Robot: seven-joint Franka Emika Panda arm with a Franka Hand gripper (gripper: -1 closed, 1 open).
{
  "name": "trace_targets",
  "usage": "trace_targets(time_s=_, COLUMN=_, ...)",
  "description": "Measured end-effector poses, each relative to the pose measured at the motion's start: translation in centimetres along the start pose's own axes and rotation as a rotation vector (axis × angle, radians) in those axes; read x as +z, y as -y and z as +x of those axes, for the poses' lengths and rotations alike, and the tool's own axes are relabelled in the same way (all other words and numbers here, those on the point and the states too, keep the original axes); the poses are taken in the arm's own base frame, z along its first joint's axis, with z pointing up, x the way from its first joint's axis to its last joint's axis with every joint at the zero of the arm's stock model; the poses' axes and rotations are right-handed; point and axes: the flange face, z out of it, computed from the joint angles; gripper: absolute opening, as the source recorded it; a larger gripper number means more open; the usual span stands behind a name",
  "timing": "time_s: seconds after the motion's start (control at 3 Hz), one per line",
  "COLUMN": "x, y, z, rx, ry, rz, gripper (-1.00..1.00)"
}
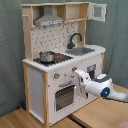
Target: Play with the kitchen
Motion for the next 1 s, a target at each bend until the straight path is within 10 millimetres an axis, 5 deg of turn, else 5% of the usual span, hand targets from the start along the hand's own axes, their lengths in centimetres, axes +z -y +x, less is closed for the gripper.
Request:
trace_targets(time_s=0.33, x=0.0, y=0.01, z=-0.01, rx=0.0, ry=0.0, rz=0.0, gripper=-1.0)
trace_targets(time_s=0.67, x=-0.08, y=0.62, z=-0.27, rx=-0.005, ry=0.002, rz=0.009, gripper=-1.0)
trace_targets(time_s=1.0, x=-0.09, y=0.65, z=-0.22, rx=-0.004, ry=0.001, rz=0.009, gripper=1.0)
